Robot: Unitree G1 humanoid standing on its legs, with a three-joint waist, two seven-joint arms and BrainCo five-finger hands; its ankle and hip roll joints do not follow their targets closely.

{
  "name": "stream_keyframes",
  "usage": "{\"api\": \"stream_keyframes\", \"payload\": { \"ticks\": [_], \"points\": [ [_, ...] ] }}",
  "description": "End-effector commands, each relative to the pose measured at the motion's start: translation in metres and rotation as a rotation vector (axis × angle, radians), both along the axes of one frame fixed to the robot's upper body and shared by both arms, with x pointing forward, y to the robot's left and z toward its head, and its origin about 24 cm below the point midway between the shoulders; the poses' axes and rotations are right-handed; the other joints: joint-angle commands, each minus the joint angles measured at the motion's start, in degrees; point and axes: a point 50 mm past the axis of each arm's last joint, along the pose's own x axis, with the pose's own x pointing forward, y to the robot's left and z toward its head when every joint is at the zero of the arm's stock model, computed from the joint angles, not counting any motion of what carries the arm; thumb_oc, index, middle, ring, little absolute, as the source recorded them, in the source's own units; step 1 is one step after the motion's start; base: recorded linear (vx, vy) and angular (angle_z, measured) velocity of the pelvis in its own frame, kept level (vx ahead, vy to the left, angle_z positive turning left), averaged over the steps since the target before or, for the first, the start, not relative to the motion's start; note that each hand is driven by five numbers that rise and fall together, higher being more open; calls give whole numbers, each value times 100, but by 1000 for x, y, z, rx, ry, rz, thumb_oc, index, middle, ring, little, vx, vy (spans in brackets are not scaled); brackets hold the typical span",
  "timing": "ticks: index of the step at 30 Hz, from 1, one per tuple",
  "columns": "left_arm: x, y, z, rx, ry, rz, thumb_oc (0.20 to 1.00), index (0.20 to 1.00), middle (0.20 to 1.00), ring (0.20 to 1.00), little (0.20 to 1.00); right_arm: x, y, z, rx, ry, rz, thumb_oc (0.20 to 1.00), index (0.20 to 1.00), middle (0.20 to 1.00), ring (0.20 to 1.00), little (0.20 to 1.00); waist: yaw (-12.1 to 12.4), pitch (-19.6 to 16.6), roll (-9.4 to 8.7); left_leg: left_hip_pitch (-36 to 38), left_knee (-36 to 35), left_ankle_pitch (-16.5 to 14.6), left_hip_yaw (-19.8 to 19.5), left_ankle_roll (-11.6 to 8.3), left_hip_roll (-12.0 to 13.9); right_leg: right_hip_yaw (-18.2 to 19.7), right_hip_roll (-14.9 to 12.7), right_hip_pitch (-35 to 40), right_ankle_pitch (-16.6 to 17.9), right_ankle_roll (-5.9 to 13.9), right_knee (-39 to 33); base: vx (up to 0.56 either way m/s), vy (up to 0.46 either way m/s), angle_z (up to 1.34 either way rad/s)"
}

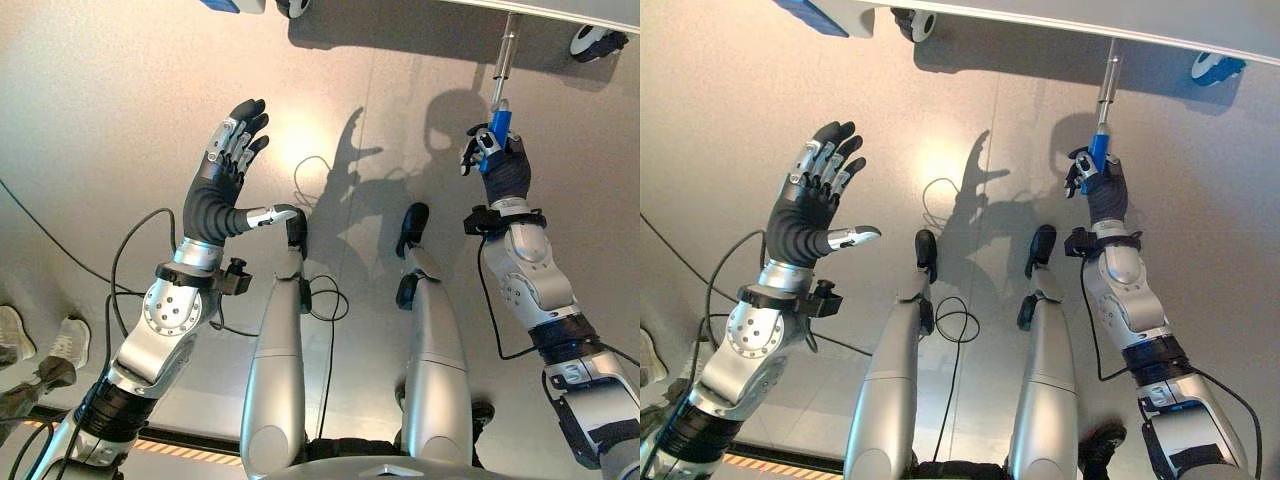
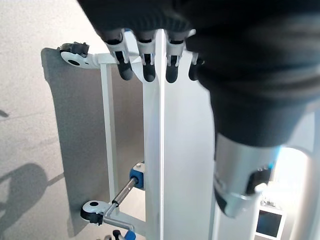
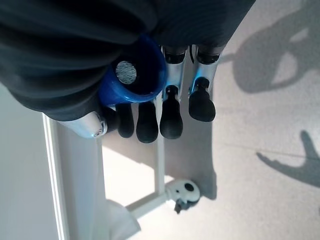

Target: Raise the hospital bed

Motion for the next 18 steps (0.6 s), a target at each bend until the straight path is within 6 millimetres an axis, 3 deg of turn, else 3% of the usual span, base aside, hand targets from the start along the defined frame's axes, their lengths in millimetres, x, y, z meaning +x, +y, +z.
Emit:
{"api": "stream_keyframes", "payload": {
  "ticks": [1, 10, 14, 15, 18],
  "points": [
    [-29, 1, 21, -53, -136, -55, 1000, 1000, 1000, 1000, 1000, -39, -27, 82, 36, -490, -126, 200, 200, 200, 200, 200, -140, -142, -124, 133, -394, 252, -7, 230, -233, 137, -31, 467, -417, 353, 167, 0, 0, 0],
    [-31, 2, 23, -83, -151, -39, 1000, 1000, 1000, 1000, 1000, -43, -56, 73, -7, -448, -353, 200, 200, 200, 200, 200, -191, -142, -177, 139, -381, 220, -2, 226, -223, 146, -14, 460, -456, 342, 203, 0, 0, 0],
    [-32, 3, 22, -91, -146, -34, 1000, 1000, 1000, 1000, 1000, -39, -73, 65, -73, -374, -491, 200, 200, 200, 200, 200, -191, -142, -174, 119, -377, 217, 6, 222, -215, 147, -16, 434, -453, 339, 213, 0, 0, 0],
    [-33, 3, 21, -84, -141, -36, 1000, 1000, 1000, 1000, 1000, -35, -87, 58, -95, -309, -569, 200, 200, 200, 200, 200, -172, -142, -163, 111, -378, 222, -1, 222, -218, 156, -7, 418, -459, 338, 237, 0, 0, 0],
    [-33, 2, 20, -83, -133, -44, 1000, 1000, 1000, 1000, 1000, -30, -96, 50, -138, -240, -616, 200, 200, 200, 200, 200, -171, -142, -156, 86, -379, 222, 2, 226, -213, 160, 5, 383, -474, 328, 263, 0, 0, 0]
  ]
}}
